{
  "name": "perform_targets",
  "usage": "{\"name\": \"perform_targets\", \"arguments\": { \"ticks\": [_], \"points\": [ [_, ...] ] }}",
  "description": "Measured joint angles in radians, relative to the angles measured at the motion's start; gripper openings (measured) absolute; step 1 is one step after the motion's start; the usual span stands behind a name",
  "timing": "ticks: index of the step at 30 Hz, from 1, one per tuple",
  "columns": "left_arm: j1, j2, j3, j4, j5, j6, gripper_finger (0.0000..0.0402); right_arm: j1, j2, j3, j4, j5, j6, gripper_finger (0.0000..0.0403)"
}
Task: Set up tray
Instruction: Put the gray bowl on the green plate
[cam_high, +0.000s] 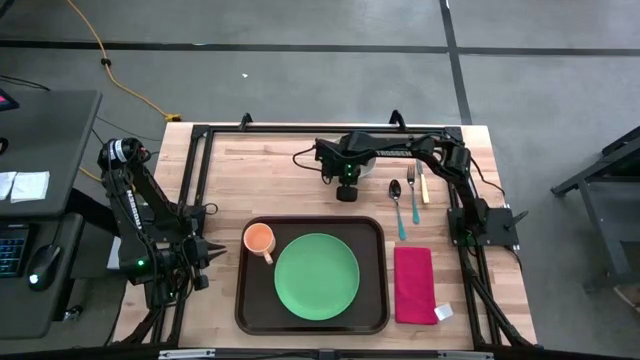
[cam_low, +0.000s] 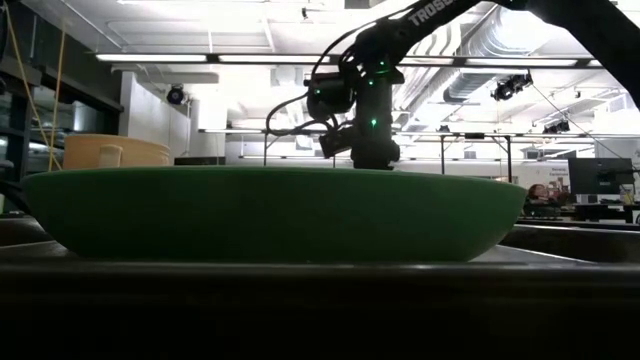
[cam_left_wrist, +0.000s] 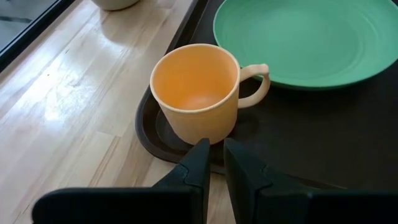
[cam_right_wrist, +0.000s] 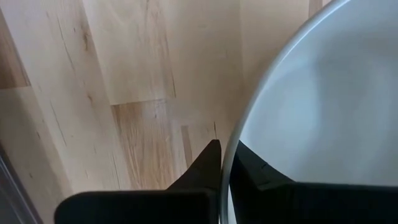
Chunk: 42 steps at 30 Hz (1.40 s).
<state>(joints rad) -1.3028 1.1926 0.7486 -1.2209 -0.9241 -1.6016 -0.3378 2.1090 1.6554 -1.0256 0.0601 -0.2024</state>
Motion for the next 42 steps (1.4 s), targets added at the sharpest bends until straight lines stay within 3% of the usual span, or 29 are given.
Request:
{"name": "perform_targets", "arguments": {
  "ticks": [6,26,42],
  "points": [
    [0.0,0.0,0.0,0.0,0.0,0.0,0.0079,0.002,-0.029,0.013,-0.037,0.014,0.002,0.0001],
    [0.0,0.0,0.0,-0.007,0.0,0.007,0.0079,0.099,-0.303,0.027,-0.128,0.09,0.181,0.0],
    [0.0,0.0,0.0,-0.006,0.0,0.008,0.0079,0.262,-0.331,0.028,-0.196,0.145,0.344,0.0]
  ]
}}
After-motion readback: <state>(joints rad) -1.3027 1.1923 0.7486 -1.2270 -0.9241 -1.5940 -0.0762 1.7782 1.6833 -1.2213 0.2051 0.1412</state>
